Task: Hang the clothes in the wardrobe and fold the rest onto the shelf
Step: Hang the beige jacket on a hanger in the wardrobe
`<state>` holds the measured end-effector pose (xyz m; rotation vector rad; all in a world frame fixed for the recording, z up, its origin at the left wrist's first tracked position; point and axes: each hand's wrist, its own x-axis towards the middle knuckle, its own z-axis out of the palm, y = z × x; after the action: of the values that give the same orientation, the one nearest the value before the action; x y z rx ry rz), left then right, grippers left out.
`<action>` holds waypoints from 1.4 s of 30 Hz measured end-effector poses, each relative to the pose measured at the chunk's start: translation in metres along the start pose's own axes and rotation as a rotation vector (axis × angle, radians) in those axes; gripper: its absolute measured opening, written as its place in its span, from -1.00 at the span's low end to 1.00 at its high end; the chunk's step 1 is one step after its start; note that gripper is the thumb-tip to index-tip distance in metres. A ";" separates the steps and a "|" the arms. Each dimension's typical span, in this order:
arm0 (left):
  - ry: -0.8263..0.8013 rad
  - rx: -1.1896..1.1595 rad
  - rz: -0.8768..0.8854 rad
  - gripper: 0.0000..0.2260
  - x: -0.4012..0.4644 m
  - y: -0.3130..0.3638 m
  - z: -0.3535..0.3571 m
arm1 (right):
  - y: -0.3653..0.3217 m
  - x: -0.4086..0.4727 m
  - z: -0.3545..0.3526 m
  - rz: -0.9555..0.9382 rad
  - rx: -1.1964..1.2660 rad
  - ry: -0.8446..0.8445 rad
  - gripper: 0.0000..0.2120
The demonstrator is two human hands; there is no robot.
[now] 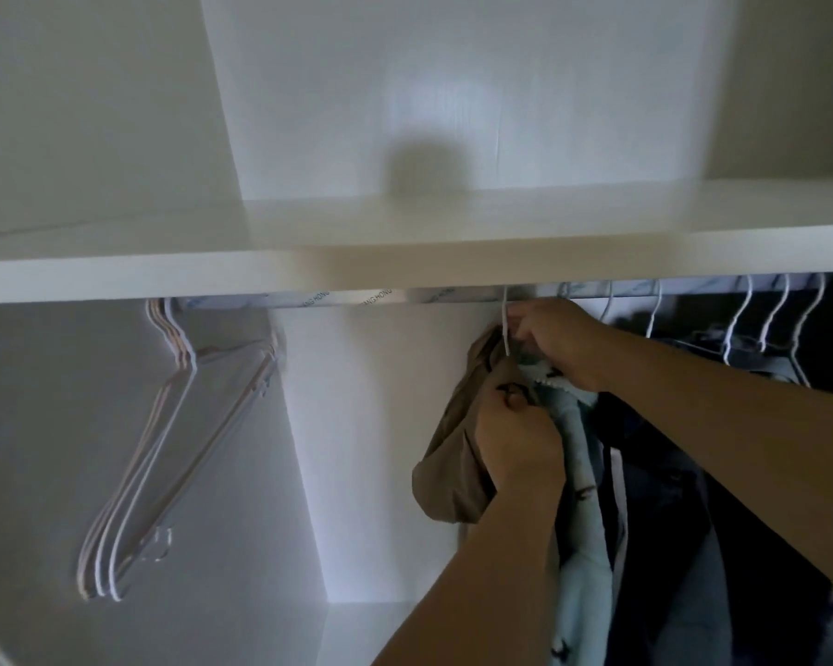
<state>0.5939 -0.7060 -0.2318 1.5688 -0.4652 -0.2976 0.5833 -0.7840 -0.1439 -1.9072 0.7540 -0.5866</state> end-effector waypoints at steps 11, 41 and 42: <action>-0.056 0.248 -0.002 -0.84 -0.010 -0.025 0.009 | 0.034 -0.003 -0.013 0.056 0.021 0.060 -0.69; -0.607 1.115 0.809 -0.68 -0.218 0.160 -0.071 | -0.034 -0.379 -0.160 0.125 -0.610 0.178 -0.70; -0.628 1.112 0.833 -0.67 -0.218 0.167 -0.069 | -0.039 -0.385 -0.163 0.137 -0.628 0.192 -0.64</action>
<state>0.4152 -0.5445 -0.0826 2.1179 -1.9518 0.1877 0.2165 -0.5935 -0.0703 -2.3583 1.2963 -0.4840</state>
